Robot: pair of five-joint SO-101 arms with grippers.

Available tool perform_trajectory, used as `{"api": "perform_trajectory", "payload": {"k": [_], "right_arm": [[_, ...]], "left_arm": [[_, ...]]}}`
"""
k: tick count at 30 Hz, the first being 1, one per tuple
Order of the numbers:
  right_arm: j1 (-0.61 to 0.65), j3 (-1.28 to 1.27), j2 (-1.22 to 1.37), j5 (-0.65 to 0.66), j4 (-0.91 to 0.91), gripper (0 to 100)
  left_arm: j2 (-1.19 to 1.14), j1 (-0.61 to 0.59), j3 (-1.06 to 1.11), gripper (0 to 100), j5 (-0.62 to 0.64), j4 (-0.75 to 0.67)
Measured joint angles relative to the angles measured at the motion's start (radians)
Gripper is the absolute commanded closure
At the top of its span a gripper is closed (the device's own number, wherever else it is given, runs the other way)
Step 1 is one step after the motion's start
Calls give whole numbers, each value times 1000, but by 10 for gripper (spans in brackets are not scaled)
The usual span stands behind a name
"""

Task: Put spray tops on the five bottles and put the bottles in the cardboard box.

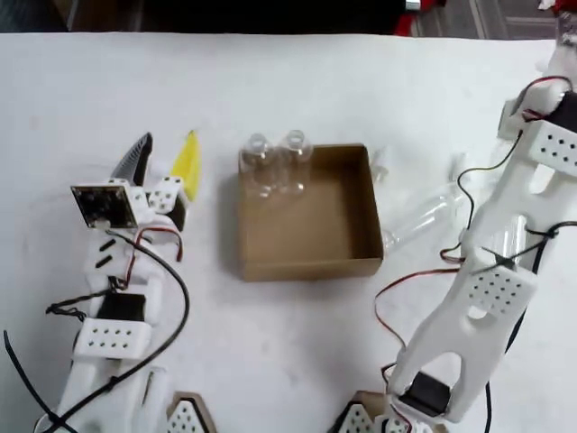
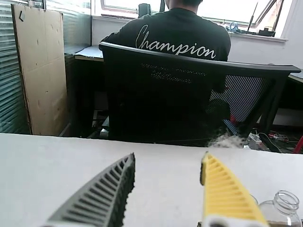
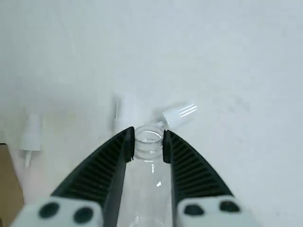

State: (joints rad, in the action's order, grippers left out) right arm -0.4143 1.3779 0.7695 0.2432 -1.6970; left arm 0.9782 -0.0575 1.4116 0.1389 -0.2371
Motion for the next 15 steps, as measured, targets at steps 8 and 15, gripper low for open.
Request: {"api": "perform_trajectory", "payload": {"k": [8, 15], "right_arm": [[0, -3, -204, 0, -2, 983], [71, -227, -477, 0, -5, 983]], "left_arm": [[0, 0, 0, 790, 0, 0], [0, 0, 0, 790, 0, 0]]}}
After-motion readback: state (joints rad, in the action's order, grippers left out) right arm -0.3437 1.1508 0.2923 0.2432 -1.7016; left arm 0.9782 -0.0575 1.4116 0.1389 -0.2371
